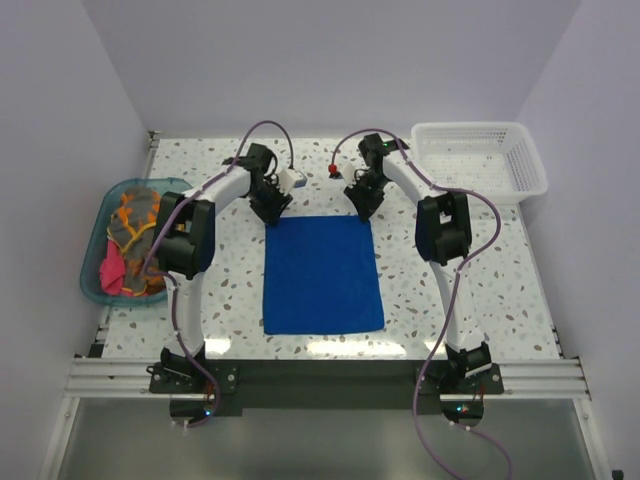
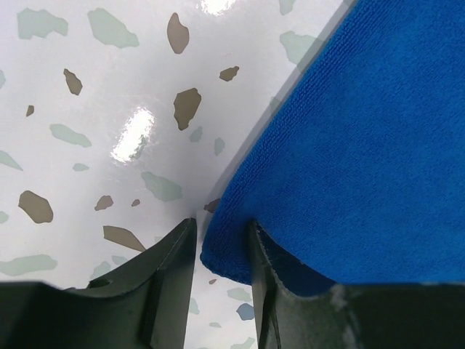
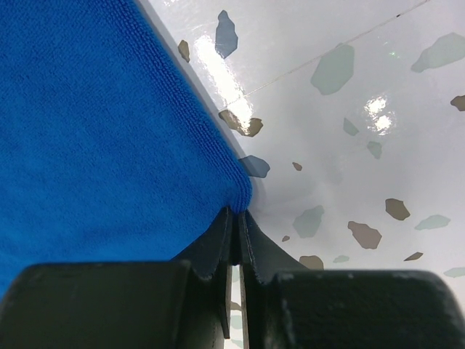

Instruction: Fold and stack the towels

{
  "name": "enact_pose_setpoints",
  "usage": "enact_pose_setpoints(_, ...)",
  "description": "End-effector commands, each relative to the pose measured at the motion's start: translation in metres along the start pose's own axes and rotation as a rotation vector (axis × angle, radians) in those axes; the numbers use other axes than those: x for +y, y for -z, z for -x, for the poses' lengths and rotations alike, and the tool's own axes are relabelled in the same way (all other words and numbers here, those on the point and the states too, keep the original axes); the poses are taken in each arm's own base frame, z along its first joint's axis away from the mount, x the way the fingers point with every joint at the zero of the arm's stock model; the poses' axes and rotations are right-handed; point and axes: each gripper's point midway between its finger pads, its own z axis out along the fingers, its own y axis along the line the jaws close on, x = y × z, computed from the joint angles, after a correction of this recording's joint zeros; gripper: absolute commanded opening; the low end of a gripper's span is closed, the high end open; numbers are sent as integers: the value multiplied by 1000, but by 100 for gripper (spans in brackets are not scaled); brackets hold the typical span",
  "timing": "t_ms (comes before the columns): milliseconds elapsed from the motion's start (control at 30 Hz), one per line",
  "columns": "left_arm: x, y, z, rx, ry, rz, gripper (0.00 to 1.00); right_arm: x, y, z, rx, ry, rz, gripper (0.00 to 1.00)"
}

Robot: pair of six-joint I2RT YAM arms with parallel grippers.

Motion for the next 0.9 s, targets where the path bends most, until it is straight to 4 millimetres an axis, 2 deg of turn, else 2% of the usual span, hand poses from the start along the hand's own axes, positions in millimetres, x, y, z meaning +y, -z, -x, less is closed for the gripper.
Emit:
enact_pose_setpoints(0, 1, -10, -19, 57, -9, -11, 39, 3, -12, -10, 37, -4, 19, 0)
enact_pose_setpoints(233, 1, -20, -41, 123, 12, -41, 36, -3, -12, -17, 74, -7, -5, 0)
enact_pose_setpoints(367, -2, -27, -52, 160, 19, -66, 30, -6, -11, -15, 69, -6, -22, 0)
enact_pose_setpoints(467, -4, -31, -60, 181, 21, -83, 20, -11, -7, -14, 75, -6, -47, 0)
enact_pose_setpoints(600, -2, -30, -68, 215, 17, -79, 0, -22, 6, -6, 41, -17, -99, 0)
enact_pose_setpoints(667, 3, -23, -60, 196, 13, -54, 0, -28, 22, 6, -5, -9, -151, 0)
enact_pose_setpoints(867, 23, 17, 7, -44, -31, 61, 0, -38, 62, 39, -148, 15, -263, 0)
